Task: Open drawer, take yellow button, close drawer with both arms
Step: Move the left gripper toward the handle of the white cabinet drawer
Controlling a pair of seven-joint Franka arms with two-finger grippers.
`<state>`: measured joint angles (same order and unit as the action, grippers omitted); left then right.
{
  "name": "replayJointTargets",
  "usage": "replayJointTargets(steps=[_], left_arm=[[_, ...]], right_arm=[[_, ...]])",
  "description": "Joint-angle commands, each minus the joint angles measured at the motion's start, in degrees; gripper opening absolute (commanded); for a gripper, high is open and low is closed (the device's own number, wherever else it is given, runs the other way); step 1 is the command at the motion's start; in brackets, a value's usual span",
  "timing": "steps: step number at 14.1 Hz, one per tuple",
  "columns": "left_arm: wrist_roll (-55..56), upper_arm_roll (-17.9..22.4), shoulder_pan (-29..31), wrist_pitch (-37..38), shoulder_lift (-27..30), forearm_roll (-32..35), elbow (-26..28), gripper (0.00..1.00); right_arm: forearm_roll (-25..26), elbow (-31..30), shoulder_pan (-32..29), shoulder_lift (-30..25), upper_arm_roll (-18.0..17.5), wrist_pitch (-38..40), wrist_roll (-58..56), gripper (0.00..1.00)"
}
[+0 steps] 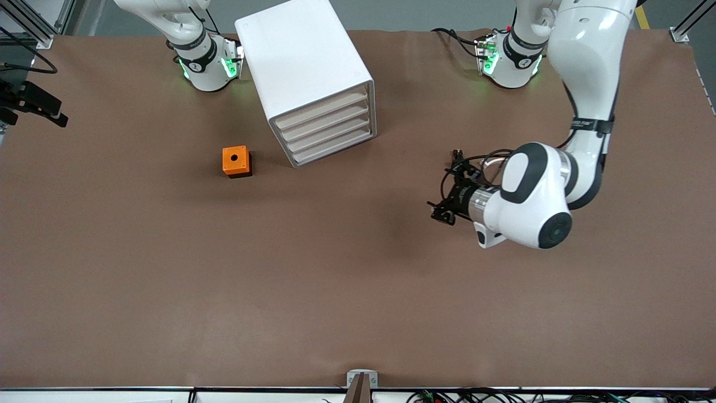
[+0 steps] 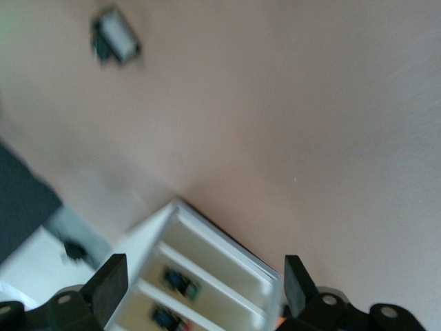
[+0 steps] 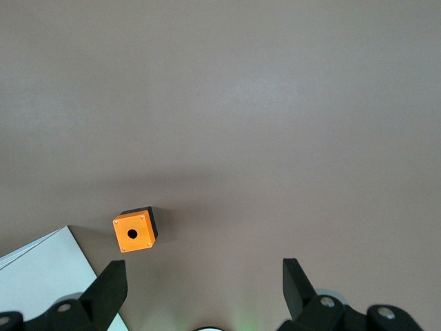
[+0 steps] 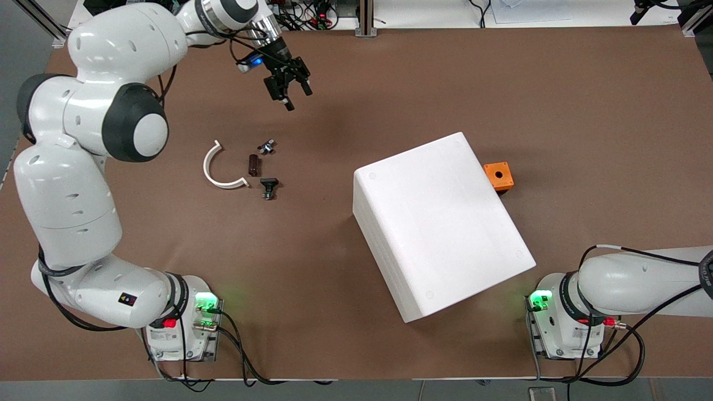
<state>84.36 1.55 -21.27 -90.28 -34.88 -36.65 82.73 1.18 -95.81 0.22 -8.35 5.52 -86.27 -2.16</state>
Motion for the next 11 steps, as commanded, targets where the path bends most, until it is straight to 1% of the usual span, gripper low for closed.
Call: replayJointTargets(steps=[1, 3, 5, 8, 11], left_arm=[[12.54, -0.32, -0.08, 1.42, -3.95, -5.51, -4.33, 1.0], [20.8, -1.72, -0.35, 1.86, -6.41, -8.16, -7.13, 1.0], [28.89, -3.13, -0.26, 4.23, -8.52, -10.97, -7.67, 1.0], [38.83, -4.27, -0.96, 10.1, -10.72, -16.15, -7.49, 1.0], [44.83, -6.73, -2.01, 15.83, -12.13, -20.47, -7.32, 1.0]], right_arm=[[0.75, -0.61, -0.48, -0.87, -0.51, -0.13, -0.3, 1.0], [0.75, -0.61, -0.48, -0.87, -0.51, -0.13, -0.3, 1.0], [0.66, -0.61, -0.48, -0.87, -0.51, -0.13, -0.3, 1.0], [0.05, -0.7, -0.57, -0.87, -0.51, -0.04, -0.21, 1.0], [0.05, -0.7, -0.48, -0.87, -0.51, 0.05, -0.21, 1.0]])
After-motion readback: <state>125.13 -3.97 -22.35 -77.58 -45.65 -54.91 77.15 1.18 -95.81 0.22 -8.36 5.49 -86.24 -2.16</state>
